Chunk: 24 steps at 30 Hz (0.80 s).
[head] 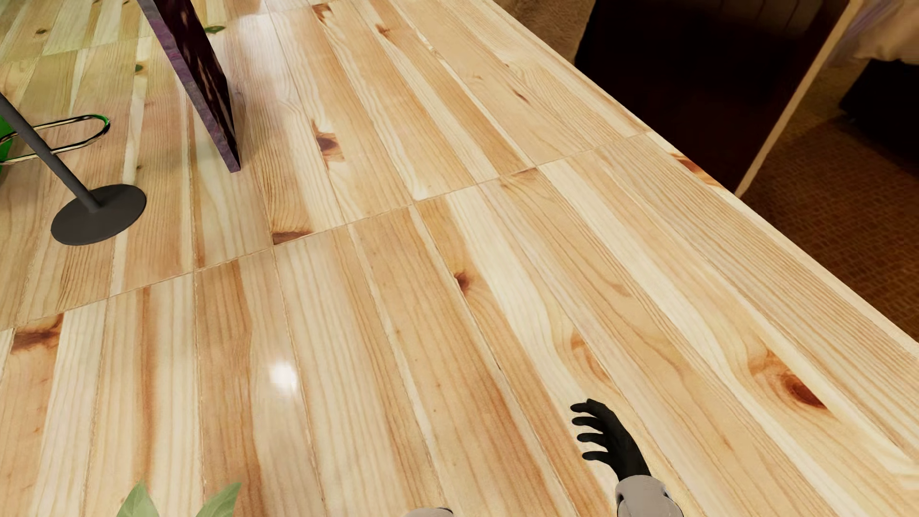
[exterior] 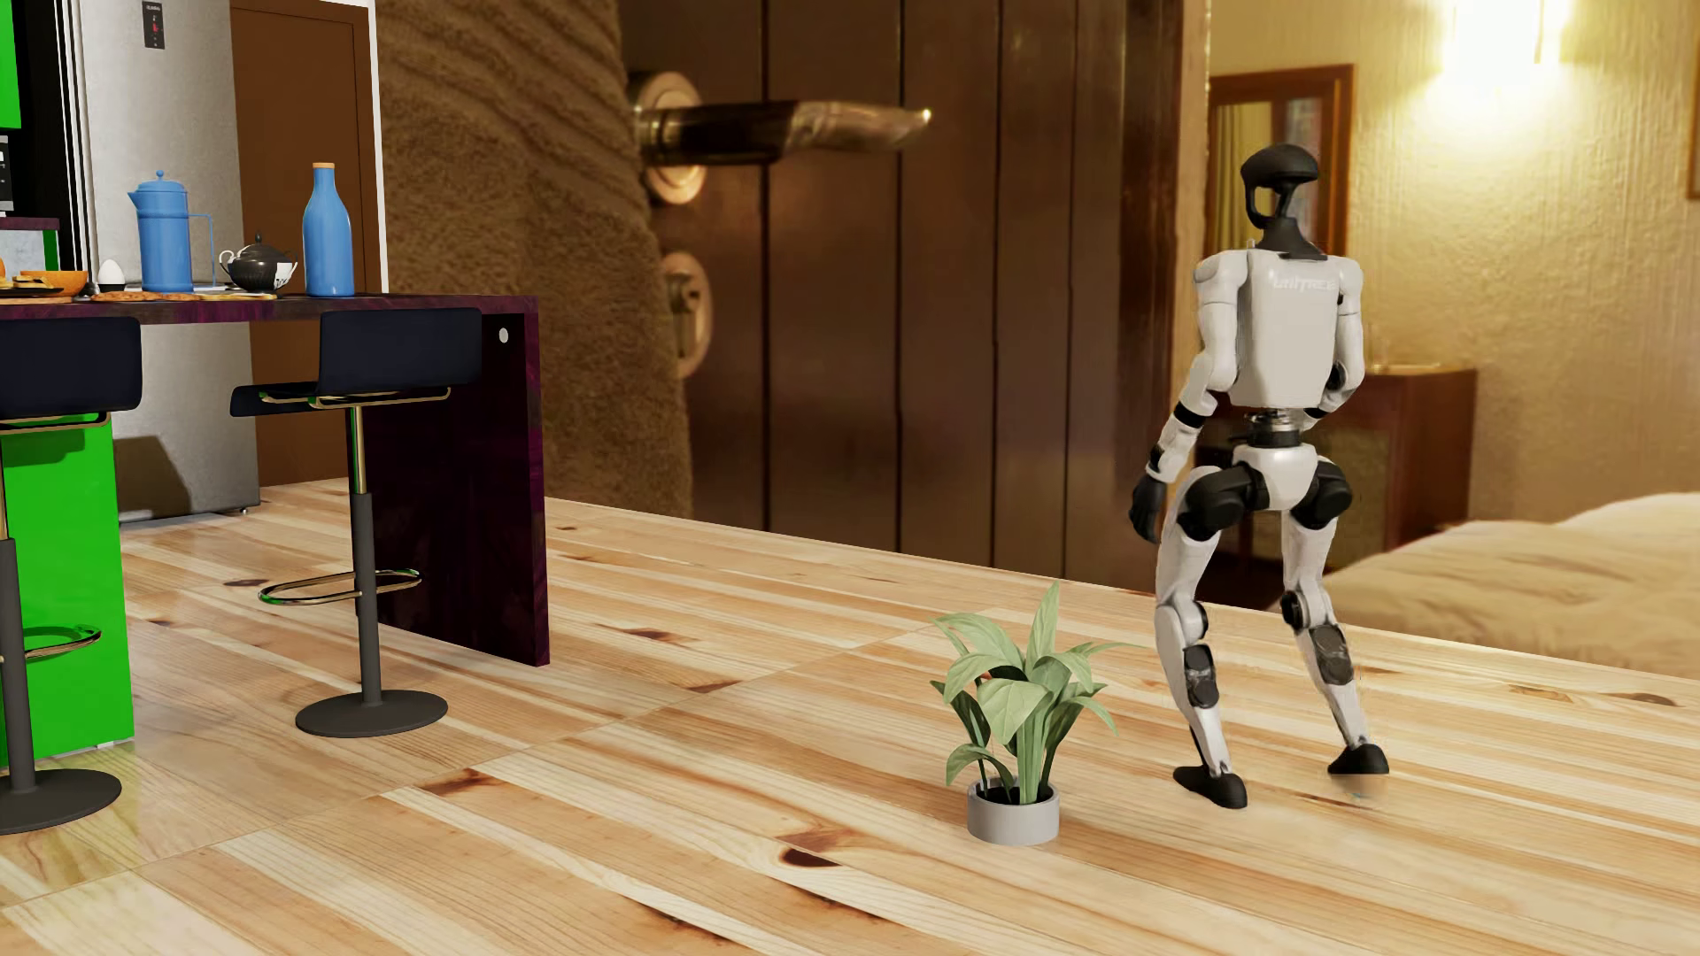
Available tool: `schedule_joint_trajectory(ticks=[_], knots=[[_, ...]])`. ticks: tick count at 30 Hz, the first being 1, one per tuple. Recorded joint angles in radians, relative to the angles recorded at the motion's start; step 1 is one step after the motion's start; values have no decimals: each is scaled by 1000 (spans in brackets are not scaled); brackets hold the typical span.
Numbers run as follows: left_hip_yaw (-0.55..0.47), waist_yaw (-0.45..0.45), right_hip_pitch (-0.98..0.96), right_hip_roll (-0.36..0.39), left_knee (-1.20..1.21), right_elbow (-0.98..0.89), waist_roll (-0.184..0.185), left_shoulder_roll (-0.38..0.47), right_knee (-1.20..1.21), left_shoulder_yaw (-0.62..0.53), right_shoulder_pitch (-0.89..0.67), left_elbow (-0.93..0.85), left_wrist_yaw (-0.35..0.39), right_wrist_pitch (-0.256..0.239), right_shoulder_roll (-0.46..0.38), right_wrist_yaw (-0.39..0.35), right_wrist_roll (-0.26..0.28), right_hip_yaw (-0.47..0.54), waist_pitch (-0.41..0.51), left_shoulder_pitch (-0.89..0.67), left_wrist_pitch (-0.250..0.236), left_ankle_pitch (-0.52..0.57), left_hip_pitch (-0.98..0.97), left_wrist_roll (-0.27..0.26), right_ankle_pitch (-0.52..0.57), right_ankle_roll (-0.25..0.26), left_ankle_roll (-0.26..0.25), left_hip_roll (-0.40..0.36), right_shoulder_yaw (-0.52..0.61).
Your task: Avoid the plant
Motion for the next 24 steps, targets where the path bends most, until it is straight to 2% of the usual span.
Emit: schedule_joint_trajectory(ticks=[1,2,3,4,5,6,7,8,9,10,11,12,13,14,15,16,17,18,19,20,21,22,23,24], knots=[[-18,-40,-54,32,-37,40,-46,-4,93,-5,44,10,35,4,17,28,-32,80,11,-6,-26,-15,57,-15,74,6,-6,-32,-69],[-45,-79,-102,61,-75,25,-85,-29,44,36,127,-48,65,24,-9,59,-64,116,2,8,-48,-29,96,-34,-26,13,-13,-54,-122],[-73,-99,-117,59,-112,53,-125,-41,-77,43,177,-70,79,43,-23,82,-88,116,5,-22,-65,-47,152,-43,-115,19,-23,-72,-152],[-110,-98,-108,48,-131,69,-159,-62,-224,49,223,-108,79,56,-38,98,-100,111,10,-72,-70,-72,199,-42,-152,26,-33,-92,-154],[-143,-70,-62,39,-74,100,-152,-102,-309,48,241,-139,58,49,-92,103,-91,79,7,-112,-69,-98,202,-44,4,43,-24,-90,-114],[-107,-40,-7,35,62,74,-112,-89,-321,12,219,-90,6,42,-123,86,-67,29,10,-115,-73,-25,152,-62,-35,-12,52,-57,-115],[-49,0,60,24,166,89,-76,-78,-340,28,166,-72,-52,17,-107,50,-41,-12,16,-89,-59,50,113,-81,-71,-15,86,-22,-130],[-3,55,126,12,204,62,-35,-71,-367,37,125,-97,-93,1,-87,7,-13,-56,8,-51,-20,64,71,-89,-102,-4,58,1,-124],[26,82,182,4,144,-13,2,-61,-376,76,46,-123,-100,17,-59,-30,13,-94,-5,7,22,33,42,-85,-136,11,9,22,-78],[28,87,179,1,6,-64,32,-24,-271,48,-37,-86,-76,9,-14,-52,32,-87,-15,60,45,-40,43,-70,-141,29,-8,35,-51],[15,74,82,-2,-6,2,26,30,-26,-31,-85,27,-29,-56,47,-52,36,-7,-19,85,52,-99,77,-47,-10,45,13,12,-56],[-10,37,-9,36,-23,39,-3,22,80,-21,-33,43,22,-114,36,-33,33,73,-7,83,72,-128,125,-38,34,53,11,-21,-40],[-33,-13,-104,59,-56,40,-42,-19,91,10,44,9,71,-134,23,-7,23,111,8,69,88,-148,179,-45,11,60,7,-53,-53],[-55,-56,-183,75,-79,33,-72,-56,-6,39,113,-84,114,-121,-15,23,1,102,20,67,96,-185,235,-49,-47,63,2,-66,-87],[-78,-67,-210,61,-25,66,-105,-53,-161,57,154,-121,138,-111,-49,43,-20,82,31,14,97,-206,253,-45,-72,65,-1,-87,-135],[-98,-44,-190,58,115,105,-103,-78,-182,70,179,-113,138,-97,-109,49,-25,70,36,-53,83,-169,220,-45,-3,31,40,-89,-135],[-89,-4,-150,54,283,113,-81,-76,-170,38,166,-36,104,-68,-137,31,-16,32,38,-110,51,-7,151,-55,-56,-76,76,-66,-130],[-69,22,-79,42,357,81,-50,-67,-212,58,124,-35,46,-43,-124,-7,-3,-11,39,-99,26,141,81,-77,-82,-32,69,-36,-138],[-36,67,2,34,354,43,-18,-56,-265,87,78,-84,-11,-33,-115,-44,12,-46,40,-49,10,151,28,-89,-102,-28,26,-12,-140],[-15,118,87,23,301,-2,9,-39,-332,103,22,-111,-52,-28,-94,-72,28,-81,31,-9,2,62,-25,-81,-120,-13,-16,4,-132],[-1,142,138,8,159,-37,27,-45,-318,99,-19,-130,-55,-48,-53,-83,39,-89,25,25,0,2,-48,-46,-125,10,-36,13,-94],[-4,121,103,0,-15,-31,44,-31,-152,43,-70,-69,-36,-77,-8,-75,33,-60,17,49,-18,26,-41,-8,-58,32,18,25,-58],[-13,76,7,15,-17,19,14,14,66,-27,-91,31,-9,-106,7,-51,7,28,21,40,-34,-14,0,19,135,41,19,-8,-2],[-33,23,-64,74,-50,52,-31,13,126,5,-32,26,18,-120,28,-12,-32,88,28,33,-35,-38,59,28,121,36,17,-40,-50]])
